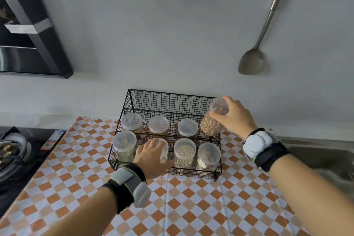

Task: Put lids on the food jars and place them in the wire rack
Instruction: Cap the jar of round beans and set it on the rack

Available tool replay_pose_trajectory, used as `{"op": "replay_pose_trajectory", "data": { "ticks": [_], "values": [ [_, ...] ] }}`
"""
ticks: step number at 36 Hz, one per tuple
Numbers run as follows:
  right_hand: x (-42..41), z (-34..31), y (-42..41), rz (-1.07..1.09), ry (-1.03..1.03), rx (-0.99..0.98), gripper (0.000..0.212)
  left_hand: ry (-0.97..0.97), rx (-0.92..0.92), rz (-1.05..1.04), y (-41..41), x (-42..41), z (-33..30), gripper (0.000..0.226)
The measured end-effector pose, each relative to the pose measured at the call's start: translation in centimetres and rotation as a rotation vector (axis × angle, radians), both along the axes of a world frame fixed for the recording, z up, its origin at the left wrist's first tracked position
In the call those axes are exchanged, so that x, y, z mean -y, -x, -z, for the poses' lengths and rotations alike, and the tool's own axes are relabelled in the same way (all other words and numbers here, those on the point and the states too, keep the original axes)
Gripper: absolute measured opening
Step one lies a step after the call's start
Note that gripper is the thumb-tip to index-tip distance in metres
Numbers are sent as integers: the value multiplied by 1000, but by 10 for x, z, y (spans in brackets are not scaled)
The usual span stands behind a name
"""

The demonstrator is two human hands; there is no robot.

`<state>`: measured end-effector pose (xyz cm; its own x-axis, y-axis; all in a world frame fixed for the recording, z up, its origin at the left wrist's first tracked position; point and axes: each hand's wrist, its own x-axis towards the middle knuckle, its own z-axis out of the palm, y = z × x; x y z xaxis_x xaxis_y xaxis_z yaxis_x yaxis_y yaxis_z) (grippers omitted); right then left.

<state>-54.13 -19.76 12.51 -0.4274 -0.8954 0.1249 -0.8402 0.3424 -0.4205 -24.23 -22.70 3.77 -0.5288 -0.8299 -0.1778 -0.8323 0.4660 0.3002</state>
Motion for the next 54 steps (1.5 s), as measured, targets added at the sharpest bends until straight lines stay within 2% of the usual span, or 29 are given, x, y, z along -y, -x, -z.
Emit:
{"op": "replay_pose_trajectory", "data": {
  "ticks": [7,14,17,22,26,31,37,45,54],
  "values": [
    [13,15,1,-52,-30,-44,77,32,-12,-14,5,7,11,64],
    [21,37,5,-103,-109,-73,81,20,20,-36,6,7,17,53],
    [24,45,8,-104,-115,-65,82,23,45,-37,3,6,22,55],
    [32,55,11,-90,-137,-61,95,53,54,-25,1,6,23,54],
    [35,62,10,-95,-137,-74,80,51,50,-15,0,8,23,52],
    [36,73,8,-96,-171,-39,74,44,57,-6,-4,13,27,51],
    [35,85,6,-75,-181,-46,73,38,53,-3,-5,15,30,52],
    [34,97,3,-73,-212,49,76,30,35,-1,-6,16,31,52],
    [31,101,-5,-48,-219,21,77,10,63,26,-9,16,29,55]
  ]
}}
